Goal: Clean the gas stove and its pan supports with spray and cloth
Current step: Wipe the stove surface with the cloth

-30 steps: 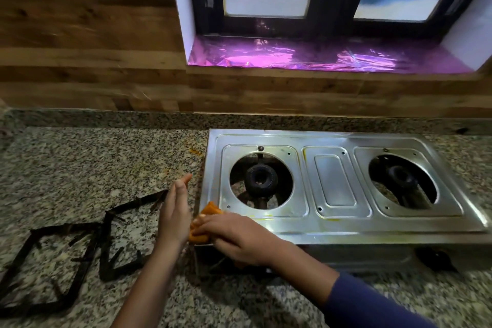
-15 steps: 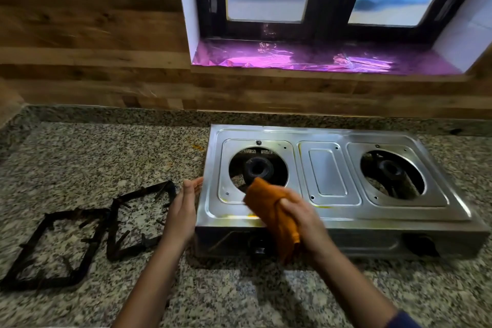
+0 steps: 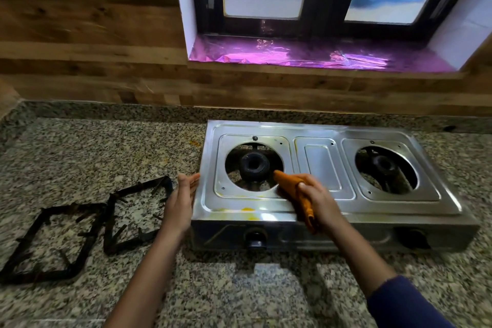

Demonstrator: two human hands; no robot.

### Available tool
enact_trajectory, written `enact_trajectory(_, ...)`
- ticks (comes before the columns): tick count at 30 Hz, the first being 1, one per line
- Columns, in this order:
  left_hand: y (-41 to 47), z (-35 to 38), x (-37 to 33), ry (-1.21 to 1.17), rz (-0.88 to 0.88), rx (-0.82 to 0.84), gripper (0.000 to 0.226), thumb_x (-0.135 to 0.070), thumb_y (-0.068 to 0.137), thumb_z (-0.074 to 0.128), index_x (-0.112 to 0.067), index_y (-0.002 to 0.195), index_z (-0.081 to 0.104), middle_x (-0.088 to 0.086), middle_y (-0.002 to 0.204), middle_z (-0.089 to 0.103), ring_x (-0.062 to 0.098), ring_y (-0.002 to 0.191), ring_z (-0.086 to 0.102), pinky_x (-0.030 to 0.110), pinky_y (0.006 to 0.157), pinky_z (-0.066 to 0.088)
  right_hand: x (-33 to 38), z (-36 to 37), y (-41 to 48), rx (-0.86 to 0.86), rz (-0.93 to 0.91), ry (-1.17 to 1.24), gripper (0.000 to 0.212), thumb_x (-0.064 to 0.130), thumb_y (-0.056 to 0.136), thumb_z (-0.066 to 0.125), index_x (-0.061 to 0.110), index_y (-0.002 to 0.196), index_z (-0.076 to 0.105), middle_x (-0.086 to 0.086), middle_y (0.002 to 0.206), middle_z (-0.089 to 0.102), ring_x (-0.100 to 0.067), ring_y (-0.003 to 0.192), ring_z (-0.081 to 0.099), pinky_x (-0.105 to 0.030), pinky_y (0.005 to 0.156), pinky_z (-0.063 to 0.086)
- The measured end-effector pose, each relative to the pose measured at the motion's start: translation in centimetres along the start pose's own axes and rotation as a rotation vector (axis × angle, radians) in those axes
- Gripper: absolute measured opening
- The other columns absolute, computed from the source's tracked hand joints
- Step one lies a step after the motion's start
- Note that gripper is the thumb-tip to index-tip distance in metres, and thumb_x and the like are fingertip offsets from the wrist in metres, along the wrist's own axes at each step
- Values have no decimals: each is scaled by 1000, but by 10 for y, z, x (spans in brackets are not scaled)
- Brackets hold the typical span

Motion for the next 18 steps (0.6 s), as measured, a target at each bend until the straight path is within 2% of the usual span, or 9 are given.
enact_trajectory(2,2,0,-1,-125,-50,31,80,-69,88,16,-14,133,53,4,128,59,17,119,55,29,99,42,-5,35,3,95,-15,-55,21,4,97,43,4,109,60,-13,101,66,3,82,68,-12,70,48)
enact_trajectory(4,4,-5,-1,-158,-79,42,90,-71,82,13,-11,138,49,6,134,56,19,123,53,32,105,38,-7,74,3,163,-74,-131,25,16,93,46,7,109,63,1,100,64,12,86,60,-9,76,43)
enact_trajectory(5,6,-8,0,-162,-93,36,92,-74,80,12,-12,138,50,6,136,56,19,125,52,35,109,36,-8,95,3,189,-96,-149,28,19,90,46,8,109,63,3,99,64,9,90,59,-12,80,44)
enact_trajectory(7,8,-16,2,-182,-116,25,92,-74,81,8,-15,135,52,3,135,57,19,127,51,37,112,32,-6,137,2,241,-119,-128,29,23,89,47,12,109,65,-4,103,67,-11,100,63,-32,90,50)
enact_trajectory(8,8,-20,3,-185,-127,15,90,-74,82,6,-18,133,54,1,132,58,19,127,50,38,113,30,-6,153,4,261,-135,-122,29,25,89,47,15,109,65,-7,105,68,-19,101,63,-41,91,51)
enact_trajectory(9,9,-25,3,-179,-130,4,88,-75,81,6,-21,130,56,-1,130,59,18,128,49,39,114,28,-2,169,5,278,-155,-125,30,26,89,46,16,109,66,-9,106,68,-22,100,63,-42,90,50)
enact_trajectory(13,8,-43,1,-171,-103,-27,89,-77,78,7,-23,127,57,4,134,58,21,128,49,44,114,30,5,203,7,362,-158,-98,31,22,89,45,12,111,65,-9,100,66,-18,89,59,-33,79,47)
enact_trajectory(16,9,-56,0,-194,-83,-67,90,-75,82,7,-17,130,56,4,129,60,19,126,51,41,112,33,1,210,8,452,-170,-97,32,22,88,46,12,111,65,-9,101,64,-18,93,58,-36,82,47)
enact_trajectory(18,12,-60,1,-198,-84,-86,87,-74,85,6,-18,128,58,4,130,60,20,127,51,44,115,30,-2,211,4,534,-135,-47,35,18,87,46,5,113,64,-10,99,60,-12,89,56,-29,80,47)
Point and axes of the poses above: each hand's wrist, its own y-axis towards the middle knuckle, its own z-axis out of the palm, x = y × z, the point moved 5 cm from there along y, towards the middle knuckle
